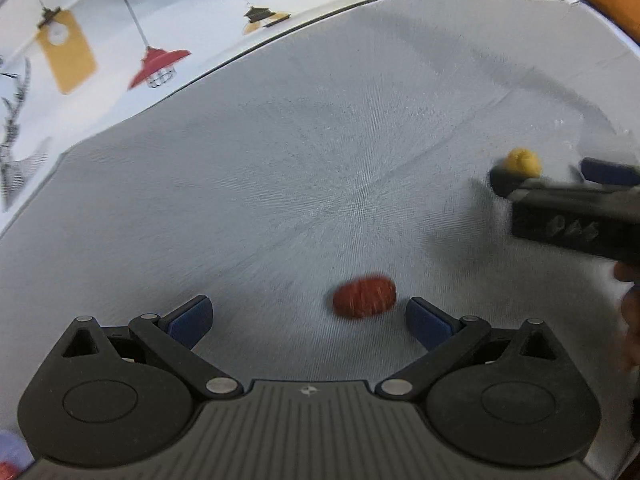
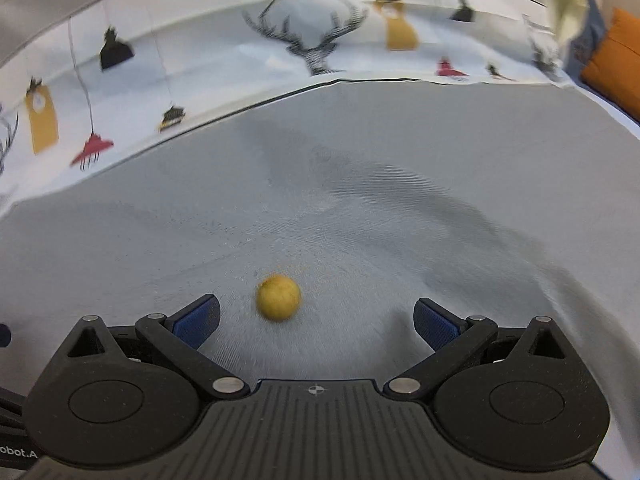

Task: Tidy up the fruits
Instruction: 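Grasp a red date with the left tool while the right tool grasps a yellow round fruit, then carry the date and yellow fruit to the blue plate and release both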

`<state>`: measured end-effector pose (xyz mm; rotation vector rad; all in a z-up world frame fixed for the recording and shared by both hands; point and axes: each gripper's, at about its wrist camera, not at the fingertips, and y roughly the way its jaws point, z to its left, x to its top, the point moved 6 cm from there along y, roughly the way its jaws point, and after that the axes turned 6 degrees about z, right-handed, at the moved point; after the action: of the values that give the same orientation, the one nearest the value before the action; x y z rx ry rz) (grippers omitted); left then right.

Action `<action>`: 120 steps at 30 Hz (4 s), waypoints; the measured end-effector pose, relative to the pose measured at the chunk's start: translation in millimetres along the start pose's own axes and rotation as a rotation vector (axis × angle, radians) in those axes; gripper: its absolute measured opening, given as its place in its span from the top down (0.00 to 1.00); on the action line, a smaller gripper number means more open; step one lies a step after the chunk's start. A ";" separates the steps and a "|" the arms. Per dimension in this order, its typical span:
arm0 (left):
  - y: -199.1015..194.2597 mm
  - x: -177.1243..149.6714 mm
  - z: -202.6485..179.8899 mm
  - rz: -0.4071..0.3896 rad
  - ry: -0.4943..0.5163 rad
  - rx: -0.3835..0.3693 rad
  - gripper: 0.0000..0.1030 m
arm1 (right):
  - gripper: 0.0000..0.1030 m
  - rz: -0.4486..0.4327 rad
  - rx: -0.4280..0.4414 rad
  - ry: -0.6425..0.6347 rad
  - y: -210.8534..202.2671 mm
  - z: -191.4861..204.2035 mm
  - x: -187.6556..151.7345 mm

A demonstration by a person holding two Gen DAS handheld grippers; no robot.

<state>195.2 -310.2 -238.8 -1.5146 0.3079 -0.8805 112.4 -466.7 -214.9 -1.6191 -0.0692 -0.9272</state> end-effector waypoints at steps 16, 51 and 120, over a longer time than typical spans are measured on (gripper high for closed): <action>-40.2 -7.8 -1.2 -0.059 -0.023 -0.071 0.66 | 0.76 -0.026 0.001 0.062 -26.5 14.2 -11.4; -374.7 -341.7 173.4 -0.183 -0.423 0.096 0.66 | 0.76 -0.214 0.433 -0.341 -432.8 228.5 -180.9; -144.7 -218.7 264.5 0.044 -0.375 0.080 0.66 | 0.76 0.056 0.470 -0.528 -198.8 367.4 -146.8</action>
<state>184.1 52.3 -153.9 -1.5567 0.0304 -0.5518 101.4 -31.9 -131.9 -1.3716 -0.5620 -0.3776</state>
